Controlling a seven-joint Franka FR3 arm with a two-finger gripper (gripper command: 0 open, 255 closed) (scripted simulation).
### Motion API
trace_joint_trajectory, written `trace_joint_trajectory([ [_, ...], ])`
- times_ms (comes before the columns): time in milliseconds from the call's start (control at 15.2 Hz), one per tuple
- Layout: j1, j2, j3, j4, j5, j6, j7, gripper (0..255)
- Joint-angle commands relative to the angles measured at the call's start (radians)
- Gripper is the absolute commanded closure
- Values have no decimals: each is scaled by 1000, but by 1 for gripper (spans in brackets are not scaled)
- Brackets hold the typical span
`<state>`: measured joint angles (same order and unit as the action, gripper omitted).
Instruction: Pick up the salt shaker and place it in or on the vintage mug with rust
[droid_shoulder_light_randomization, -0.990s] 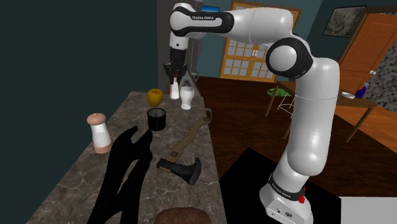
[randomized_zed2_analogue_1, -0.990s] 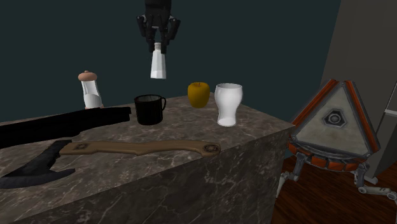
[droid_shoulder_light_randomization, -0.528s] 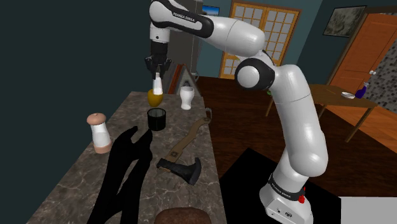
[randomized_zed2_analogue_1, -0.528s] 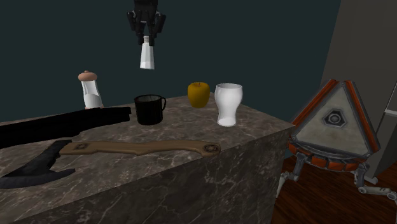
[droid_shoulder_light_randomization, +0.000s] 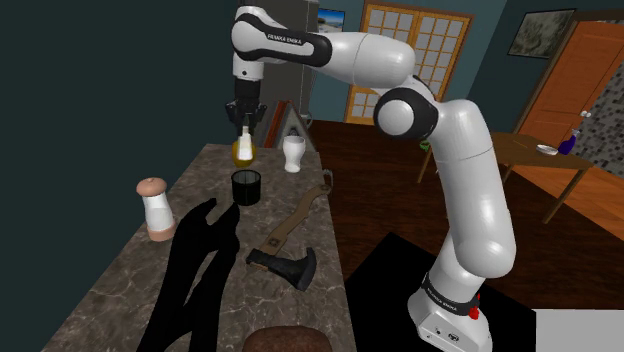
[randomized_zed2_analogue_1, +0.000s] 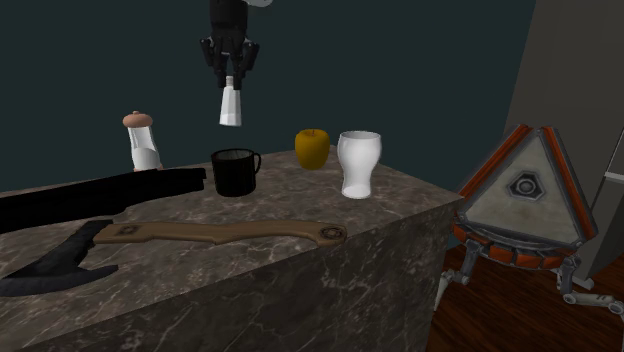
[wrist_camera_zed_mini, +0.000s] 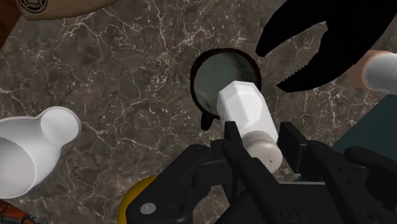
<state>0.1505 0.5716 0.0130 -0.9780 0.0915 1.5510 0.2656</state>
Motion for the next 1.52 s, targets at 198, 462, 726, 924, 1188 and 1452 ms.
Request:
trace_joint_trajectory([
  [198,-1,-24,-1,-108,1,84,-9,255],
  [462,0,-37,-1,-182,2,145,-15,255],
  [726,0,-43,-1,-255,3,213,-21,255],
  [924,0,-43,-1,-255,3,213,-21,255],
  [1188,0,-43,-1,-255,3,213,-21,255],
  [1452,0,-43,-1,-256,3,213,-21,0],
])
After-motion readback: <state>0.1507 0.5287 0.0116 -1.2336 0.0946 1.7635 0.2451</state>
